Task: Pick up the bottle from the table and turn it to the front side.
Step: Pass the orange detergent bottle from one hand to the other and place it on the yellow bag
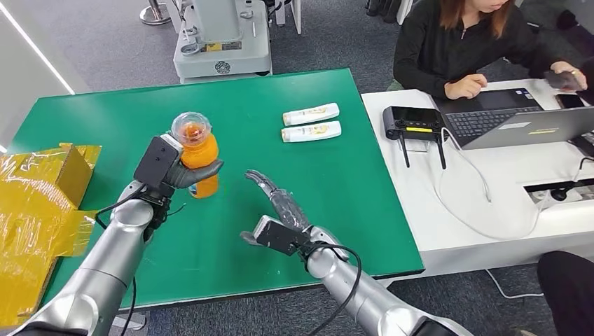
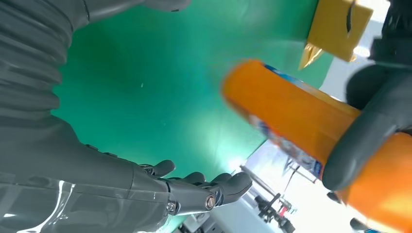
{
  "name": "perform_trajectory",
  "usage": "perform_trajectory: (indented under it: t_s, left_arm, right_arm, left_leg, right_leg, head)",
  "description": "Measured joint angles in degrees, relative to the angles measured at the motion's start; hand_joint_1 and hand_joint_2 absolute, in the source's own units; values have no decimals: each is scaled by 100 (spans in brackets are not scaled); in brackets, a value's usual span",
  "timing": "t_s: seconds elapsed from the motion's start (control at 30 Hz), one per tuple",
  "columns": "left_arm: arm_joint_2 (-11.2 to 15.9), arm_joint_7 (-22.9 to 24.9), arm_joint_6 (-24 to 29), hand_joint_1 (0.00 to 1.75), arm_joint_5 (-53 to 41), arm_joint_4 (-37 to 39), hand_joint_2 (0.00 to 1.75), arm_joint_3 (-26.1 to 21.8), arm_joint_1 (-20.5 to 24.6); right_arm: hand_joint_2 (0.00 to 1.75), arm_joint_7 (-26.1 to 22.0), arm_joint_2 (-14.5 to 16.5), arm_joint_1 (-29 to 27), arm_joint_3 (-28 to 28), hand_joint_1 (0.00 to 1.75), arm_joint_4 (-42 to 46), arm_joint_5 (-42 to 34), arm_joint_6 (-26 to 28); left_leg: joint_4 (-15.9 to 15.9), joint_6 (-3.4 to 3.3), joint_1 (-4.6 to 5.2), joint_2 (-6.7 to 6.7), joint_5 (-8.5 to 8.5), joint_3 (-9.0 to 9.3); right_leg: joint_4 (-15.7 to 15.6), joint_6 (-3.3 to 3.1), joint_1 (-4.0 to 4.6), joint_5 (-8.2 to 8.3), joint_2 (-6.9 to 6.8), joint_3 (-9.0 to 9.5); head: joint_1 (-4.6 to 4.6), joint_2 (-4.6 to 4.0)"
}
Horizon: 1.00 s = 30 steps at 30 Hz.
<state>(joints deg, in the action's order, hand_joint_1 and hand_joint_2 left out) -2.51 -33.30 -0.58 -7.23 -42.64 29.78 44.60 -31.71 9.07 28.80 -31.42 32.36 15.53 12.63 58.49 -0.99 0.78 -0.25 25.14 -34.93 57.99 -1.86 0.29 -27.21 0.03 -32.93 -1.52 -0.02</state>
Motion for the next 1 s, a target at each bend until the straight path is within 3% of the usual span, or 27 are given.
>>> perform_trajectory:
  t_s: [0.1,0.27,0.37,0.53,0.8,1.0]
  left_arm:
    - [235,-104,903,175,-885,0,175,23,208]
    - [624,-10,1600,175,-1808,3,175,29,606]
    - [901,375,2187,175,-3101,67,175,160,887]
    - [1392,1219,3030,175,-5626,333,175,810,1516]
    - [1650,1861,2743,175,-7042,520,175,1487,1885]
    - [1889,1711,2281,175,-6872,519,175,1573,1808]
  right_arm:
    - [175,-107,-44,-125,-1,0,165,-128,-84]
    - [175,-203,-137,-307,-1,0,542,-354,-125]
    - [175,-276,-260,-516,3,0,982,-549,-67]
    - [175,-288,-529,-972,34,0,1799,-686,62]
    - [175,-203,-773,-1653,220,0,2871,-604,437]
    - [175,41,-913,-2456,669,0,4058,-550,543]
  left_leg:
    - [0,0,-4,3,0,-2]
    - [0,1,-5,3,-1,-2]
    - [0,1,-6,5,-1,-2]
    - [2,1,-5,5,-1,-5]
    - [3,1,-4,1,0,-7]
    - [3,4,-4,9,4,-8]
  right_leg:
    - [1,0,4,0,4,-2]
    - [1,-1,4,0,4,-2]
    - [1,-1,4,1,6,-2]
    - [1,-1,4,1,6,-3]
    - [0,0,4,1,4,-1]
    - [-1,-1,3,1,14,-5]
  head:
    - [-1,0]
    - [0,0]
    - [0,0]
    - [-1,0]
    - [-2,0]
    - [-2,0]
